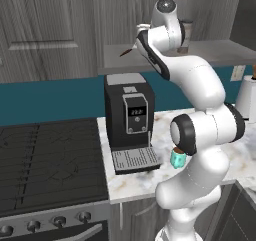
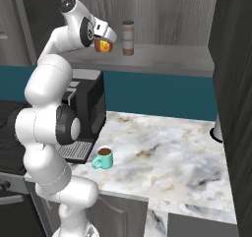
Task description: Pick the cinnamon and honey bottle from the cabinet and place them next to the mug.
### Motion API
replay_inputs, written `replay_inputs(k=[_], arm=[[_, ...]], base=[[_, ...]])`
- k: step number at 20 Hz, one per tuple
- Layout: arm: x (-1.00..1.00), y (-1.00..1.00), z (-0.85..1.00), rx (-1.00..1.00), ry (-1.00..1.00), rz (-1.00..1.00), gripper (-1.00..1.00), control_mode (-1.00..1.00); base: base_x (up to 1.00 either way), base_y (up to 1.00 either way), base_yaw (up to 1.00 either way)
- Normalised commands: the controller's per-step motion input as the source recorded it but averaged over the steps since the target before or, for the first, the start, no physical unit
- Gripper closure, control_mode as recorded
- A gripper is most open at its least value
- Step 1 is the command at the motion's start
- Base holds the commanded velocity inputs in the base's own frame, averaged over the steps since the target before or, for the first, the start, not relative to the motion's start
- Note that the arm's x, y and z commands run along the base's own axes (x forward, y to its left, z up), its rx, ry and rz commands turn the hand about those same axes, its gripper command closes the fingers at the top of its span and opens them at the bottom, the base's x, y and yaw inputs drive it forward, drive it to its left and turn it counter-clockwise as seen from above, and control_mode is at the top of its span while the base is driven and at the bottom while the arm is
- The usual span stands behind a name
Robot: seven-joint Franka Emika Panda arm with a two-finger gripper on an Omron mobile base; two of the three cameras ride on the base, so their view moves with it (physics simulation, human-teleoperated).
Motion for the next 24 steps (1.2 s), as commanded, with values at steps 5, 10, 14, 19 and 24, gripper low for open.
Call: replay_inputs(k=[5,10,14,19,24], arm=[[0.0,0.0,0.0,0.0,0.0,0.0,1.0,-1.0],[-0.03,0.0,0.0,0.0,0.0,0.0,1.0,-1.0],[-0.25,0.0,0.0,0.0,0.0,0.0,1.0,-1.0],[-0.43,0.0,0.0,0.0,-0.02,0.0,1.0,-1.0],[-0.68,0.0,0.0,0.0,-0.08,0.01,1.0,-1.0]], base=[[0.0,0.0,0.0],[0.0,0.0,0.0],[0.0,0.0,0.0],[0.0,0.0,0.0],[0.0,0.0,0.0]])
